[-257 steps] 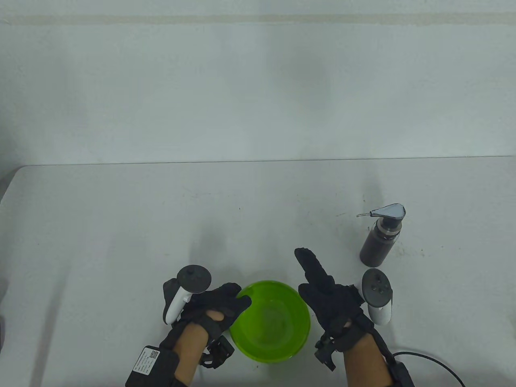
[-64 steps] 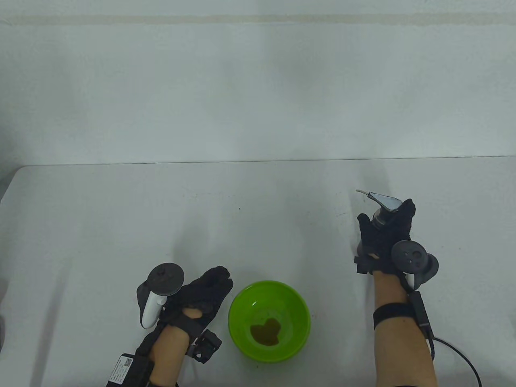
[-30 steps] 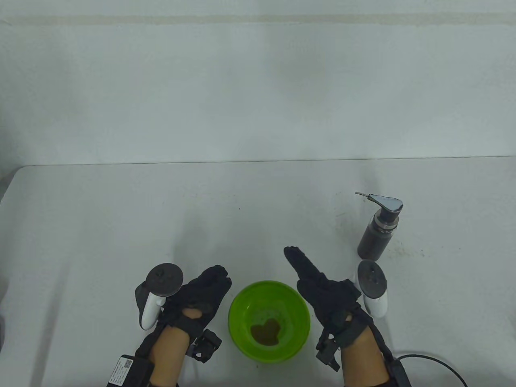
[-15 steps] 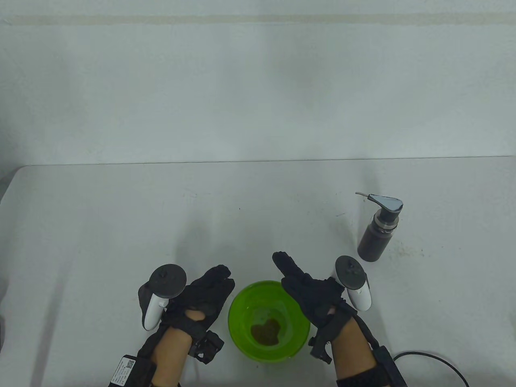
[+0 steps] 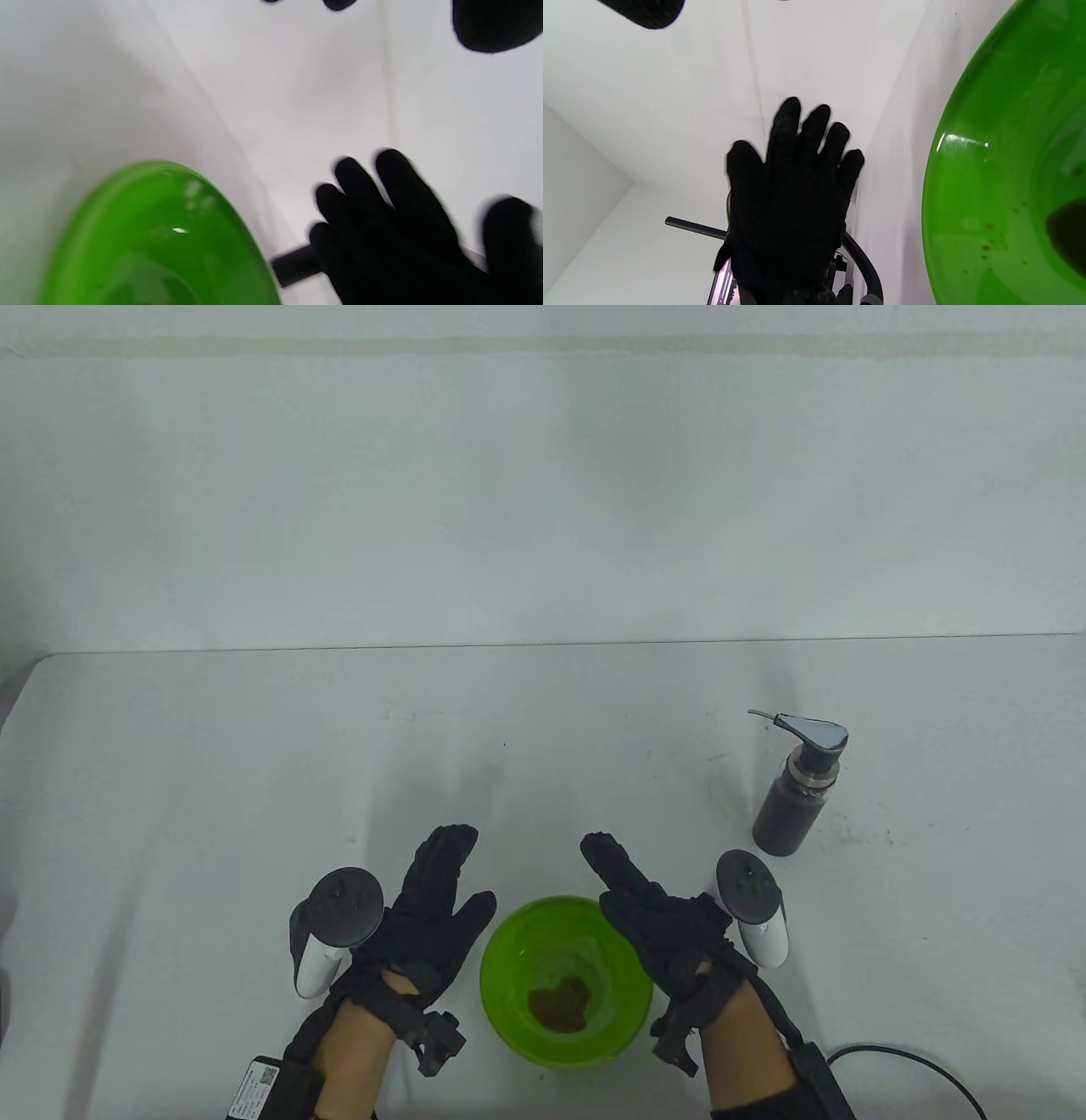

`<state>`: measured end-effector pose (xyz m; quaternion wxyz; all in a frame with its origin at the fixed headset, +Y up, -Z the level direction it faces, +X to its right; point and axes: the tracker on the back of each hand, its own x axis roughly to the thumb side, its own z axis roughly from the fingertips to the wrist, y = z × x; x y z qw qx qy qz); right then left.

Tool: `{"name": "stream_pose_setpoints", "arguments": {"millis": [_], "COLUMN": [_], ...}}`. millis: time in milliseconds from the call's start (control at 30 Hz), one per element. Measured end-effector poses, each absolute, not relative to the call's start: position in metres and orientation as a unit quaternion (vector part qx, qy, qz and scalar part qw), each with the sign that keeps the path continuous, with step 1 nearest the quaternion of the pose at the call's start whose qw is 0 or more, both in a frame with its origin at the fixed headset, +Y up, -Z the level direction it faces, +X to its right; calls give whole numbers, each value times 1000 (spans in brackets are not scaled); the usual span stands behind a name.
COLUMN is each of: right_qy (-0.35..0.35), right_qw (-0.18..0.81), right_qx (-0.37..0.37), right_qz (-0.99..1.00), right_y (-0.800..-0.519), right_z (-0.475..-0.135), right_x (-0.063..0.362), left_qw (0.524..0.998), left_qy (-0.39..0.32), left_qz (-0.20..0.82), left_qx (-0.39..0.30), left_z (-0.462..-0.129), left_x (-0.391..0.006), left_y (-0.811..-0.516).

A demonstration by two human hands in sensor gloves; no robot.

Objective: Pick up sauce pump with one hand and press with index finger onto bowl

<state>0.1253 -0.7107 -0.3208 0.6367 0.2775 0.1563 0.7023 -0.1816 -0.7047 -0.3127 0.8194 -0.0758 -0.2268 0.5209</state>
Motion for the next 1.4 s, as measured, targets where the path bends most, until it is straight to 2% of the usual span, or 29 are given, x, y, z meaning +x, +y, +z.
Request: {"name": "stream_pose_setpoints", "arguments": {"millis": [133, 233, 433, 1400], "right_qy": [150, 147, 152, 146], "right_qw": [639, 639, 627, 614], "right_qx": [278, 280, 277, 275], "right_qz": [701, 701, 712, 726], "right_y": [-710, -709, -713, -715], "right_z": [-320, -319, -321, -320], "right_x": [127, 127, 125, 124], "left_qw": [783, 781, 791, 782], "left_qy": [-303, -321, -279, -293], "left_qz": [540, 530, 523, 528], "left_qx": [-58, -80, -151, -155], "left_z": [-307, -306, -320, -318], "left_x": [-172, -168, -171, -160], "left_y": [-696, -697, -725, -726]}}
